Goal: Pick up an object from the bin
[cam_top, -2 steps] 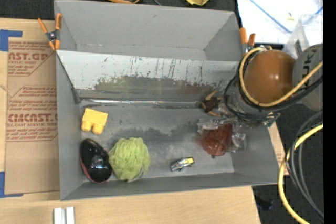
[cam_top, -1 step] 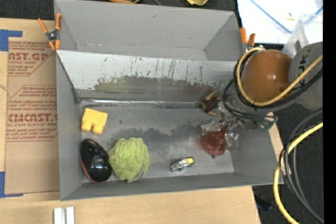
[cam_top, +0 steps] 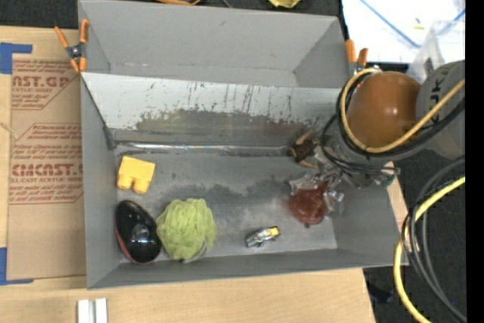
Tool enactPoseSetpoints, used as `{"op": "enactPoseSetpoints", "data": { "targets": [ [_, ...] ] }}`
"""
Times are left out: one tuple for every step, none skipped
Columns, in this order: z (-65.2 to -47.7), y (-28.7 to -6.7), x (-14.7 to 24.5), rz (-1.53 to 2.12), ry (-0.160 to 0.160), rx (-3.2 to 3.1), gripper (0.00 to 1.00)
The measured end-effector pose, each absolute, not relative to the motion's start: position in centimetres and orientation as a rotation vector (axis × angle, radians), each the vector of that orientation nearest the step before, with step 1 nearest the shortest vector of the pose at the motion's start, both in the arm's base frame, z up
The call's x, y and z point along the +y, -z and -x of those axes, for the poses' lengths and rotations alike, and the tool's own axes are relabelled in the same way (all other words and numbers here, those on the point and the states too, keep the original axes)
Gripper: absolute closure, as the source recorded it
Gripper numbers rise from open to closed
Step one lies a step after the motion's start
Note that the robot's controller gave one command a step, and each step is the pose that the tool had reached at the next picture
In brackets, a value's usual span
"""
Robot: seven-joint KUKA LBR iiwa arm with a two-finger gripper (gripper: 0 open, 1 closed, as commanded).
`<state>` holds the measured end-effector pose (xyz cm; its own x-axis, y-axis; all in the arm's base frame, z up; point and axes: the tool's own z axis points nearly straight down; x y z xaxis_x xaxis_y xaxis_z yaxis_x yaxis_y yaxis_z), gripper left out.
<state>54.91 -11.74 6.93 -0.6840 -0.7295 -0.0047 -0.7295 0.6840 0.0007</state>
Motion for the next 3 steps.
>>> {"op": "enactPoseSetpoints", "data": {
  "targets": [
    [-54.6, -8.3, -11.6, 1.249, -0.013, 2.886, 1.00],
    [-54.7, -11.8, -11.6, 1.248, -0.013, 2.885, 1.00],
    [-54.8, -15.2, -11.6, 1.247, -0.009, 2.882, 1.00]
  ]
}}
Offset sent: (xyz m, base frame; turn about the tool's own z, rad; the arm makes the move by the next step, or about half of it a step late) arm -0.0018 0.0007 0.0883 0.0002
